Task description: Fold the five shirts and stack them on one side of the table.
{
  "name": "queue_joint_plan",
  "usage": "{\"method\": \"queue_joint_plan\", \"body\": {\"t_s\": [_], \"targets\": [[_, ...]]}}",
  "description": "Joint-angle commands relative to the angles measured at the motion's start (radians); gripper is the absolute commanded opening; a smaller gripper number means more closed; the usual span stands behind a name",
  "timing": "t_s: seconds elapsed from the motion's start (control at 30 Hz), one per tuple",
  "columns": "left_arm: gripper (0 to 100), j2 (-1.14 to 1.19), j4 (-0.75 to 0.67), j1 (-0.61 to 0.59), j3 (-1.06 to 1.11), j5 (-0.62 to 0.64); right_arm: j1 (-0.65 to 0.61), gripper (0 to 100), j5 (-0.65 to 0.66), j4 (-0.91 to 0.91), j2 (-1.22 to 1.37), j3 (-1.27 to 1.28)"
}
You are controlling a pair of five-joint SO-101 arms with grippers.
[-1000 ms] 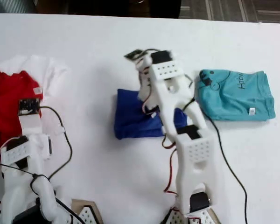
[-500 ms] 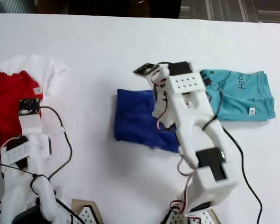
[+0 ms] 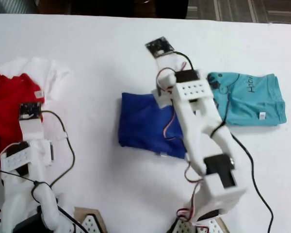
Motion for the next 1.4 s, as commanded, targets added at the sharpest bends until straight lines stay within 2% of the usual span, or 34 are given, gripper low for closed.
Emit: {"method": "queue_joint_plan", "body": {"t_s": [0.0, 0.1, 0.2, 0.4, 0.53, 0.73, 0.9, 1.0, 1.23, 1.37], "targets": [[3, -0.026, -0.011, -0.011, -0.01, 0.011, -0.027, 2.0, -0.008, 0.042, 0.064, -0.028], [3, -0.018, -0.003, -0.006, -0.053, 0.012, 0.001, 2.0, -0.005, 0.165, 0.087, -0.032], [3, -0.017, 0.032, 0.037, -0.133, 0.046, 0.062, 2.0, 0.02, 0.209, 0.091, 0.003], [3, -0.015, 0.147, 0.23, -0.351, 0.133, 0.186, 2.0, 0.153, 0.157, 0.067, 0.192], [3, 0.011, 0.152, 0.362, -0.45, 0.176, 0.234, 2.0, 0.199, 0.114, -0.019, 0.308], [3, 0.313, 0.184, 0.554, -0.702, 0.203, 0.216, 2.0, 0.207, 0.111, -0.249, 0.348], [3, 0.591, 0.443, 0.71, -1.095, 0.238, 0.211, 2.0, 0.158, 0.197, -0.49, 0.397], [3, 0.721, 0.575, 0.807, -1.314, 0.245, 0.205, 2.0, 0.15, 0.197, -0.621, 0.534], [3, 0.984, 0.694, 0.948, -1.63, 0.273, 0.231, 2.0, 0.15, -0.05, -0.851, 0.967], [3, 1.063, 0.755, 1.002, -1.751, 0.292, 0.257, 2.0, 0.15, -0.101, -0.885, 1.073]]}}
